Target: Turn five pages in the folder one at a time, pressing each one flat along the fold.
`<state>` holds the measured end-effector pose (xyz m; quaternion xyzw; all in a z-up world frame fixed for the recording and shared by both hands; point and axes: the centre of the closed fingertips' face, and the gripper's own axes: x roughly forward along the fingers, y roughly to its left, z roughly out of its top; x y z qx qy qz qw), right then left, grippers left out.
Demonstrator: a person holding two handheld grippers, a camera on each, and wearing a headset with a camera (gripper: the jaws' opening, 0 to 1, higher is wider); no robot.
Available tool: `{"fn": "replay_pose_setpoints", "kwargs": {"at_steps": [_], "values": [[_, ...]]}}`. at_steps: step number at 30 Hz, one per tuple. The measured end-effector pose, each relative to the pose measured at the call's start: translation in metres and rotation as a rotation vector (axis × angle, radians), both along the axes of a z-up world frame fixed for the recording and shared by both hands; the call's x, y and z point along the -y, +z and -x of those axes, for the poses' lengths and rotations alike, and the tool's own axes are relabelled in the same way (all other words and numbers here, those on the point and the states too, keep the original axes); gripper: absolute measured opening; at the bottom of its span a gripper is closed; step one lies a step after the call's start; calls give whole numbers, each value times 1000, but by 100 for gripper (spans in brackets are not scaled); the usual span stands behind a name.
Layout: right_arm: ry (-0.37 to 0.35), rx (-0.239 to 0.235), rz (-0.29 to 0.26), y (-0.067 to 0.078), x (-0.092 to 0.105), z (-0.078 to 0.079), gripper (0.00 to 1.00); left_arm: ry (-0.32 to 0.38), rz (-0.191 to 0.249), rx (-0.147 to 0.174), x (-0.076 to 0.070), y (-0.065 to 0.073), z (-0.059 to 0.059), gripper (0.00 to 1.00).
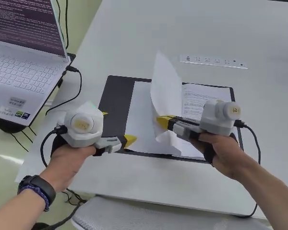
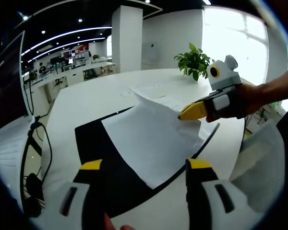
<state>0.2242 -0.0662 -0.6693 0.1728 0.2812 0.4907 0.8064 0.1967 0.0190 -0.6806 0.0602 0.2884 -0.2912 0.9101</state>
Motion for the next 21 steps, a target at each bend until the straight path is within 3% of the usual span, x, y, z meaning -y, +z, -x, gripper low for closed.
{"fn": "replay_pose_setpoints", "kwargs": {"at_steps": [13,21], "values": [[21,-87,-7,-19,-27,7,0,33,12,-8,-12,0,10,68],[29,-139,-9,-32,-44,13,0,54,20,-22,-21,-7,15,68]]}}
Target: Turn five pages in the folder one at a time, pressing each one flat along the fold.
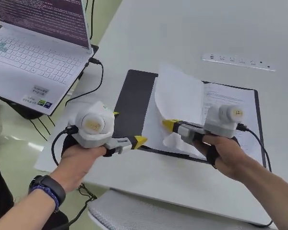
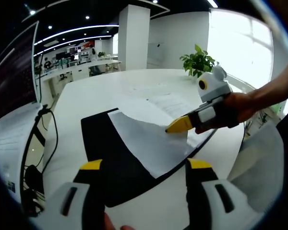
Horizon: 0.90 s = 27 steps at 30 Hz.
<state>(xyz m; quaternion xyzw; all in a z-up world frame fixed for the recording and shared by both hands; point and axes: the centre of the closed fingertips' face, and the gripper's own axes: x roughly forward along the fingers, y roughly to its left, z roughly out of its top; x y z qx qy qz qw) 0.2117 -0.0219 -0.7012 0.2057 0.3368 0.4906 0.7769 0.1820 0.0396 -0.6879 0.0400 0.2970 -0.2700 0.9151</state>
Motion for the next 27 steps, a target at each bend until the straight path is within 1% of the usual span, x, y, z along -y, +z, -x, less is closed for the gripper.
{"fn": "replay_pose_setpoints", "kwargs": {"at_steps": [6,12,15,20,22,25,27], "values": [[4,-34,13,-12,-8,0,0,10,3,-11,-4,-6,1,67],[-2,-70,29,-26,-11,-2,0,18,8,-14,-10,-10,-2,67],[4,-85,45,-33,-15,0,0,20,11,-14,-11,-11,-5,68],[-16,-128,52,-44,-20,-2,0,22,15,-14,-12,-13,-7,68],[-13,-139,71,-51,-21,-1,0,23,14,-17,-14,-14,-7,67],[13,-151,90,-63,-22,1,4,27,14,-22,-17,-17,-8,67],[18,-160,97,-67,-22,1,5,32,13,-23,-20,-18,-8,67]]}}
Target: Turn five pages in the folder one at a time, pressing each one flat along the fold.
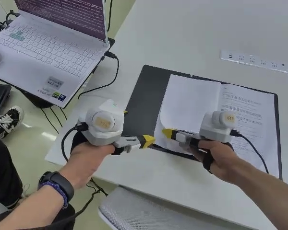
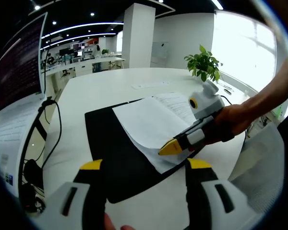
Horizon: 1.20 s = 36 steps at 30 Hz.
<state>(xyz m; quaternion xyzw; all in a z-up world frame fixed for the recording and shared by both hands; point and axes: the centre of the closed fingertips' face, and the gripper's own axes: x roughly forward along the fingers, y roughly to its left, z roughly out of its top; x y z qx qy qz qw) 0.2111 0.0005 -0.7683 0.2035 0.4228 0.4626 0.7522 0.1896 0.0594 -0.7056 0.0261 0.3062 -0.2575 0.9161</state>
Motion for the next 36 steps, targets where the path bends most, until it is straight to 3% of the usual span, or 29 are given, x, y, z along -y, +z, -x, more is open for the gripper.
{"fn": "replay_pose_setpoints", "kwargs": {"at_steps": [7,17,21,26,32,36], "values": [[13,-28,20,-13,-1,3,12,7,-2,-4,-4,1,2,67],[27,-15,-11,-9,-5,5,23,-3,1,-6,3,1,5,68],[31,-25,-44,-5,-6,7,30,-14,-2,-9,10,4,8,68],[52,0,-57,4,-5,10,40,-12,14,-11,17,10,10,68],[25,48,-76,18,15,2,41,-16,18,-12,22,11,6,66],[-6,77,-89,30,35,-6,40,-6,52,-14,26,9,-3,64]]}}
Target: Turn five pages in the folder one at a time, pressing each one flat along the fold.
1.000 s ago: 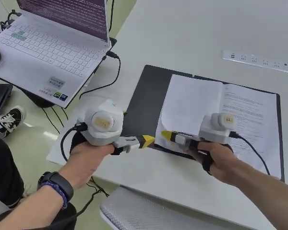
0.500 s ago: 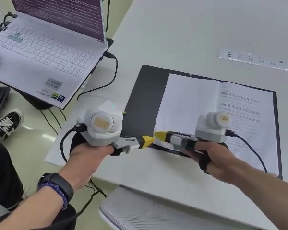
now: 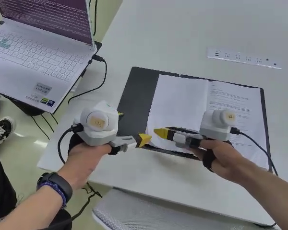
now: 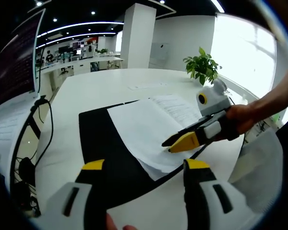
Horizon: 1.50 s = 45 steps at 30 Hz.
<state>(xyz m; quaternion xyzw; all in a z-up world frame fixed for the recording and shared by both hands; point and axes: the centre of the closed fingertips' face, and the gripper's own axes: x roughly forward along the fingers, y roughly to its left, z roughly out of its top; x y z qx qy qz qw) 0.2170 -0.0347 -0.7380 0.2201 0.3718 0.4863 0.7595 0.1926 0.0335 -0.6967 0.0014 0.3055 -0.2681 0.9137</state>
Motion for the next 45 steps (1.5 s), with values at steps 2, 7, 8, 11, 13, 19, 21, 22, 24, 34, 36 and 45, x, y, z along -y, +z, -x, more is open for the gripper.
{"fn": "replay_pose_setpoints", "kwargs": {"at_steps": [2,7,8,11,13,19,21,22,24,34,36,45], "values": [[-22,12,3,3,10,-5,40,-6,-1,2,4,-1,-3,61],[-79,38,9,10,40,-17,40,-40,-13,7,18,-6,-9,55],[-87,46,17,12,46,-18,40,-49,-16,8,21,-6,-11,53],[-113,54,22,13,60,-22,39,-70,-13,13,30,-7,-15,45],[-133,54,24,13,68,-25,39,-92,-29,14,35,-11,-18,40],[-167,54,29,14,80,-27,38,-129,-73,14,44,-23,-25,28],[-169,55,32,16,77,-24,38,-139,-85,6,45,-29,-25,25],[-169,54,34,17,76,-21,38,-142,-88,2,46,-32,-25,24],[-168,50,33,18,76,-19,38,-141,-93,-15,45,-37,-25,23],[-186,26,43,17,91,-7,37,-118,-120,-96,37,-76,-14,10],[-191,25,43,17,94,-6,37,-106,-140,-103,33,-82,-14,7],[-186,45,61,15,101,-9,36,-123,-194,-106,31,-91,-8,0]]}}
